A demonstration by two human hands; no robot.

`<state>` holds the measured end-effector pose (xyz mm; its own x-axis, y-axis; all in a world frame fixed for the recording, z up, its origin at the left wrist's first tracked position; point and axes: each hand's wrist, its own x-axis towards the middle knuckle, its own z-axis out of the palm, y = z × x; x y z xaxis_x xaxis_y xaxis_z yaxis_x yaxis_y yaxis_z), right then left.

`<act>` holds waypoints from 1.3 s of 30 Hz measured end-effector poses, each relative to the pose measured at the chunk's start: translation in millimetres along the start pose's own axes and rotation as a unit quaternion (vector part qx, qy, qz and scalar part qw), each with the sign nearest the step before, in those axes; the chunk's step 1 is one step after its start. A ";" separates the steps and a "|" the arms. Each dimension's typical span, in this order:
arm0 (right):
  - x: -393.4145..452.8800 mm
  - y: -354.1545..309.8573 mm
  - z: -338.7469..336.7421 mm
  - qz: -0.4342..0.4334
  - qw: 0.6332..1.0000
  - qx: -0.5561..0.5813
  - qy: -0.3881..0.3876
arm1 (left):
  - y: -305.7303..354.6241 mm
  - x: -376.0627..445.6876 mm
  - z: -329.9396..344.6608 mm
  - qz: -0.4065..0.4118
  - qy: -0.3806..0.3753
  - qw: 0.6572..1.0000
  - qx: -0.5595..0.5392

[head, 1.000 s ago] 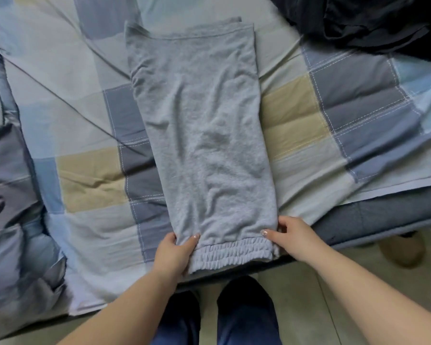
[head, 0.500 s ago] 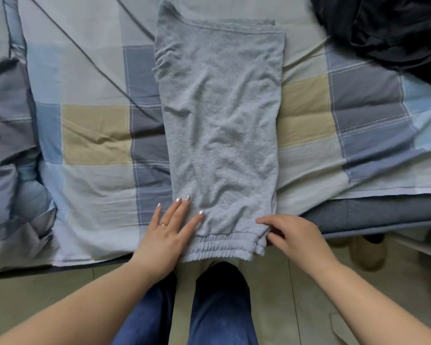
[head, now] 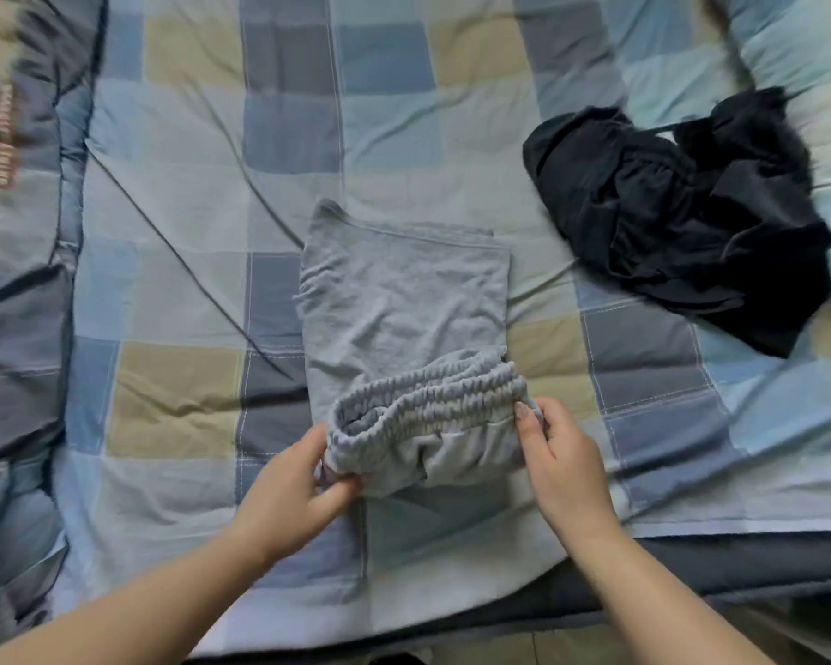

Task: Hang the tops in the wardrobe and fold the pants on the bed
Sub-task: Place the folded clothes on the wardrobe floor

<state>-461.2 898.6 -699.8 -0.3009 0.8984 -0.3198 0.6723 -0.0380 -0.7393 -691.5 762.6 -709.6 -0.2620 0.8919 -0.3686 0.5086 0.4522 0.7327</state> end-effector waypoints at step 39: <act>127.1 29.2 67.3 0.179 0.953 0.189 0.155 | -59.3 152.4 -1.9 -0.223 0.294 0.922 -0.117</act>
<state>-525.4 982.2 -801.8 0.1551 0.8820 -0.4451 0.3856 -0.4688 -0.7947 -763.1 871.7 -808.2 -0.8361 0.4307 -0.3397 0.0700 0.6979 0.7127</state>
